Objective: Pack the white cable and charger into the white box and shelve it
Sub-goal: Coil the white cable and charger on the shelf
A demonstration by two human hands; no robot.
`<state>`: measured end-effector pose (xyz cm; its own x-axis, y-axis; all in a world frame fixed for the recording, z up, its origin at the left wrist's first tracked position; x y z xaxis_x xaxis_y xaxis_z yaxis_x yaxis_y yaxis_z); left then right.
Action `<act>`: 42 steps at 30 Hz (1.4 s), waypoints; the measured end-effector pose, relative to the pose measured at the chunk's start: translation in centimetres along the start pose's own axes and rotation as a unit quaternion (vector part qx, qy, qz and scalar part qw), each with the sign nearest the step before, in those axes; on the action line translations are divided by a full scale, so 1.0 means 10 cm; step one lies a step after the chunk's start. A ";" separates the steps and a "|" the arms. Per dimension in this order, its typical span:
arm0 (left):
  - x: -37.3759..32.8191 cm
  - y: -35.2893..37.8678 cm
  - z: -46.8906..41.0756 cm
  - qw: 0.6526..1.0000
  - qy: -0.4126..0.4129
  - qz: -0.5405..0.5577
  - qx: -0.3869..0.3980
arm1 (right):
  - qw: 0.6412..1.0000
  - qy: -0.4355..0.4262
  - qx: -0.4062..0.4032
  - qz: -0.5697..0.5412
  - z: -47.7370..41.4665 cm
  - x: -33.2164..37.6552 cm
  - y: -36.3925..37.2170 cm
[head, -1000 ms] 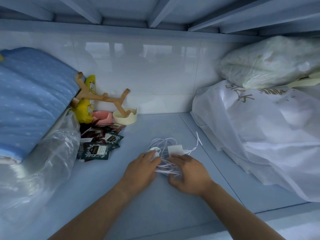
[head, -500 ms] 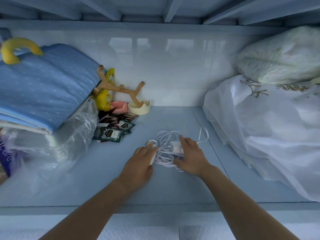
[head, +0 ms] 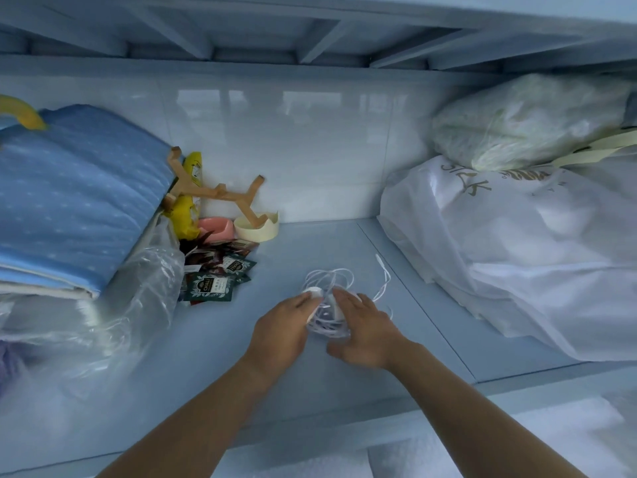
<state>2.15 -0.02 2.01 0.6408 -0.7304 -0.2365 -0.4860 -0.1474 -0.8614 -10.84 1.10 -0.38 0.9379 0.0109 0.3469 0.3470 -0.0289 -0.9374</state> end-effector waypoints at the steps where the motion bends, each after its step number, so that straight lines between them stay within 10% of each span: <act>1: 0.01 0.01 0.00 1.000 0.003 -0.003 0.001 | 0.999 0.011 -0.004 0.034 -0.01 0.01 0.02; 16: 0.28 -0.01 0.03 0.994 0.087 0.065 -0.017 | 0.983 0.103 -0.146 0.043 0.06 0.13 0.02; 33: 0.28 0.11 0.08 0.983 0.125 0.130 -0.024 | 0.974 0.180 -0.059 0.123 0.15 0.18 0.02; 42: 0.21 0.10 0.01 0.981 0.153 0.113 -0.042 | 0.964 0.177 -0.162 0.113 0.13 0.17 -0.02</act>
<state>3.06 -1.69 0.60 0.3087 -0.9147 -0.2607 -0.6502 -0.0029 -0.7597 -9.33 2.44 0.32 0.9107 -0.3725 0.1785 0.0626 -0.3028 -0.9510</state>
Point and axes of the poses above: each hand's wrist, its own z-axis away from the middle knuckle, its own y-axis out of the palm, x = y × z, the point moved 7 cm from there along -z, towards the middle knuckle, and after that the axes turned 11 degrees about y, right-handed, at the moved point
